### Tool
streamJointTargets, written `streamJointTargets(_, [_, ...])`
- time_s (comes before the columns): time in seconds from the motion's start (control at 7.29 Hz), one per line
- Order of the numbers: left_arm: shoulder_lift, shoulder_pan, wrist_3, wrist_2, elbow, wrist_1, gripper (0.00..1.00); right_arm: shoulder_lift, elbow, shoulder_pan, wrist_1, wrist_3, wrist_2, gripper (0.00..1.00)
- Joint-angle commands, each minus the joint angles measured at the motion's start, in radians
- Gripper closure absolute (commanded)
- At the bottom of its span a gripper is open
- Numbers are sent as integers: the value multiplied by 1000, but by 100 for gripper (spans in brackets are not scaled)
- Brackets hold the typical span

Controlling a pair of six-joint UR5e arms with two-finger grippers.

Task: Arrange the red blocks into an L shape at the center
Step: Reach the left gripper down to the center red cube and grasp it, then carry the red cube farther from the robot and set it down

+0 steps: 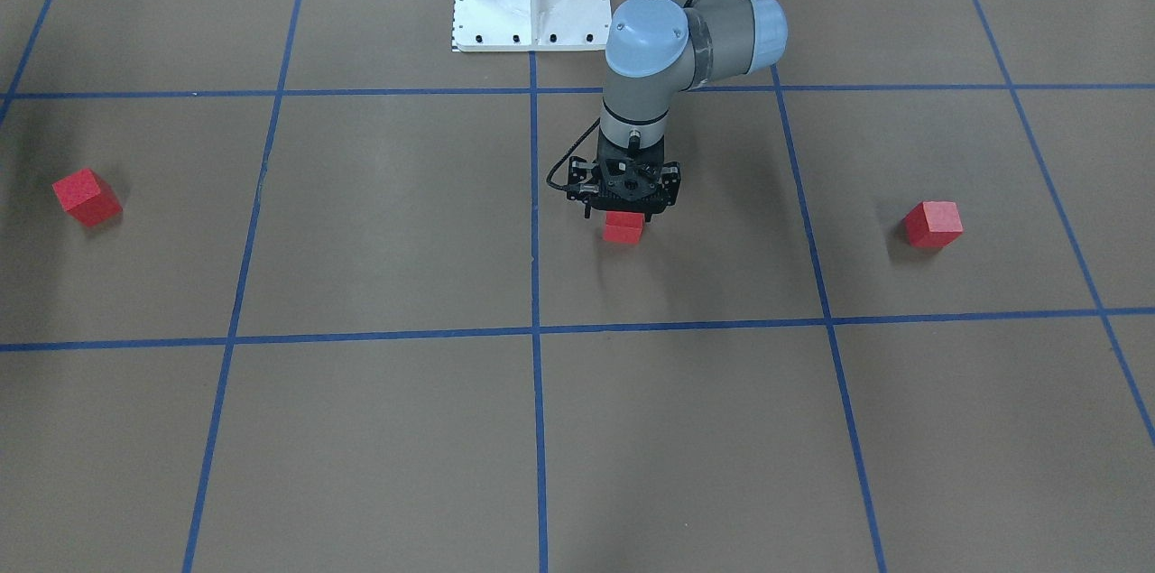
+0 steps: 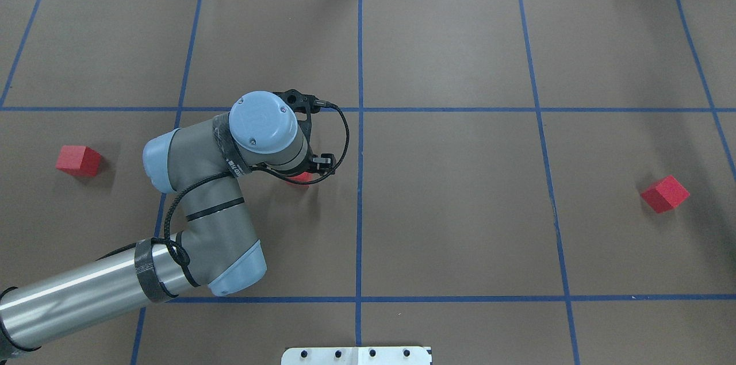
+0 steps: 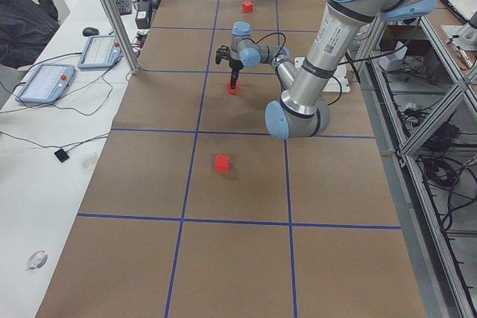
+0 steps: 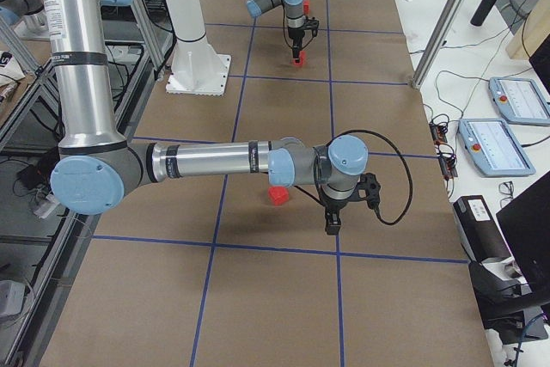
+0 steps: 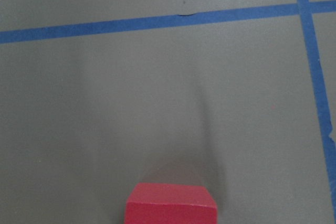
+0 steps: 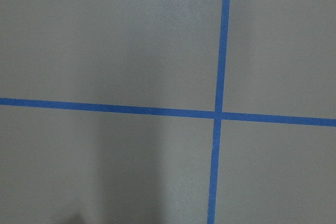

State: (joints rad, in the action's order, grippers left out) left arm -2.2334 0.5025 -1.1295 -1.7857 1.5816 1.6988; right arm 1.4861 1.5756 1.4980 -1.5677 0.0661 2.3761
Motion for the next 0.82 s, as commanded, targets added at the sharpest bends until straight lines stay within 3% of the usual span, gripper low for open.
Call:
streamJointTargets(0.0, [5, 2, -12, 2, -5, -2, 49, 0, 0, 1, 0, 1, 0, 1])
streamJointTargets(0.14, [3, 7, -85, 2, -2, -5, 99, 2, 0, 1, 0, 1, 0, 1])
streamJointTargets(0.69, [-124, 94, -167, -11, -29, -30, 100, -4, 0, 1, 0, -3, 0, 1])
